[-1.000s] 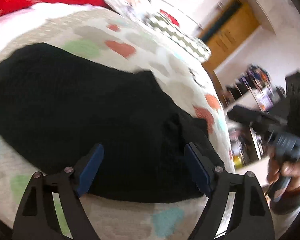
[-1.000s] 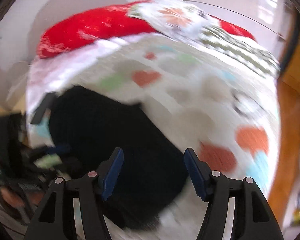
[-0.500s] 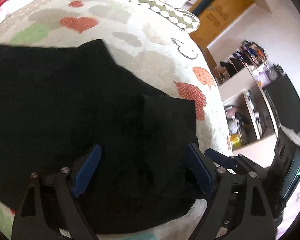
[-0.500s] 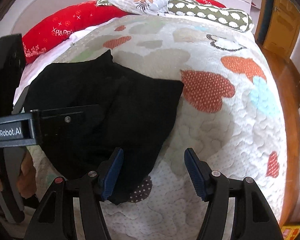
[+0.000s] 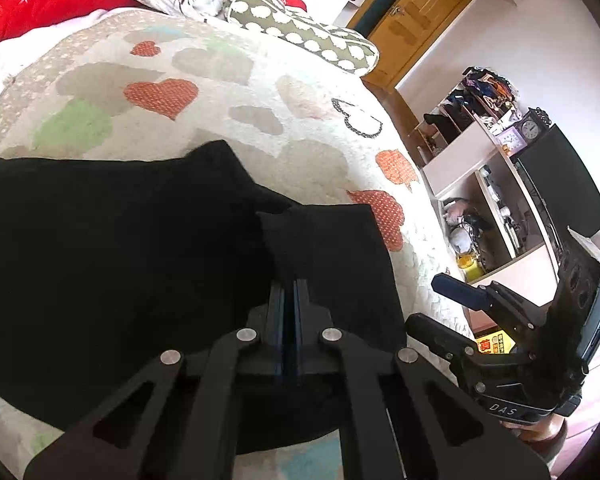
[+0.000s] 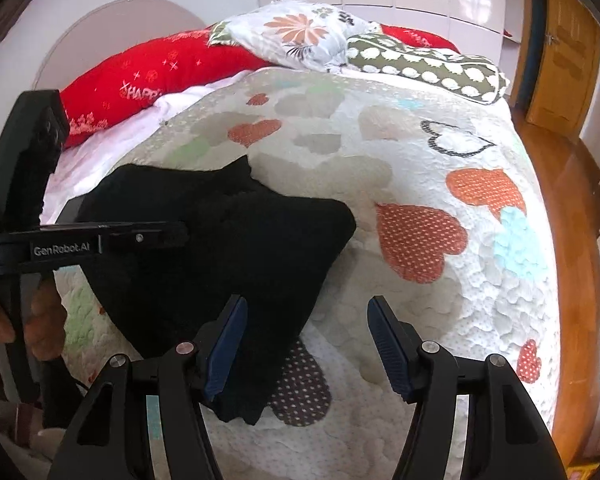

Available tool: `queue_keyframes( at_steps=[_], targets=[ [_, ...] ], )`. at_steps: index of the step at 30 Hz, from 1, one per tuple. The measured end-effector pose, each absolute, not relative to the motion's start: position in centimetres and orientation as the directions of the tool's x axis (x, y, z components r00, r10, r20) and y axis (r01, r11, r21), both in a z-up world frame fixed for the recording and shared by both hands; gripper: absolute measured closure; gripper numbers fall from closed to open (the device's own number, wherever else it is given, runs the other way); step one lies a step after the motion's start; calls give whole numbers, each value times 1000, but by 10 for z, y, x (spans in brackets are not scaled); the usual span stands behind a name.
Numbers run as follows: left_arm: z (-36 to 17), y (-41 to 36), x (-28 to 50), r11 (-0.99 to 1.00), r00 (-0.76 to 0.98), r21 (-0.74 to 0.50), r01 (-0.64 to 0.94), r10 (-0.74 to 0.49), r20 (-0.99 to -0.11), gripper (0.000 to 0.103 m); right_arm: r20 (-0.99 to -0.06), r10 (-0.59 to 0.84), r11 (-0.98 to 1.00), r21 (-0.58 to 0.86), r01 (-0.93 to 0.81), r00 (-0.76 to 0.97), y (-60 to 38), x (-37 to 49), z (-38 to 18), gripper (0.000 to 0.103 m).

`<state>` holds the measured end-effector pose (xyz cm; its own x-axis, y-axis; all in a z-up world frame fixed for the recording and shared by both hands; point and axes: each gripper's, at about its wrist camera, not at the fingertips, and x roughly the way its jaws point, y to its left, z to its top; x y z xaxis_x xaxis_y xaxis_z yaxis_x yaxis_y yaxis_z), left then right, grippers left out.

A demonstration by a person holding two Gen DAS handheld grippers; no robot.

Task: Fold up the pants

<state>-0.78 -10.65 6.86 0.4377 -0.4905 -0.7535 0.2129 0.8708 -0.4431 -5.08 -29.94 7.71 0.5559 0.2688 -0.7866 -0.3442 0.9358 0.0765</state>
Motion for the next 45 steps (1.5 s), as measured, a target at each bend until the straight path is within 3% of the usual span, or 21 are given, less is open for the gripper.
queue_keyframes(
  at_steps=[11,13,15,21,29,31,32,35,38,45],
  targets=[
    [63,-114,-3,849,401,-478,225,-527,-749,100,-756,351,894,95,-438,552,-273,-58,83,38],
    [55,-125,1,833,354,-506,222,-553,-755,83,-776,320,894,59,-444,543,-270,-60,80,38],
    [49,-127,2,817,316,-540,204,-576,-753,27,-789,299,901,47,-432,537,-273,-60,74,38],
    [44,-102,-5,833,349,-535,138,-546,-761,21,-814,287,916,77,-395,506,-290,-55,56,38],
    [31,-142,-12,814,278,-551,185,-581,-765,21,-810,283,927,94,-362,514,-304,-50,53,38],
    [30,-157,-12,839,295,-503,207,-544,-786,21,-809,278,933,99,-347,518,-311,-50,54,38],
    [31,-161,-12,847,315,-486,214,-531,-787,24,-814,256,937,77,-341,521,-313,-51,54,38],
    [31,-169,-8,858,305,-452,245,-510,-804,84,-815,237,944,65,-323,529,-321,-55,55,38],
    [35,-157,-4,842,295,-478,251,-536,-791,88,-803,238,951,80,-298,546,-330,-57,61,38],
    [80,-112,-3,872,417,-393,291,-485,-769,93,-756,293,934,96,-344,585,-314,-57,83,38]
  ],
)
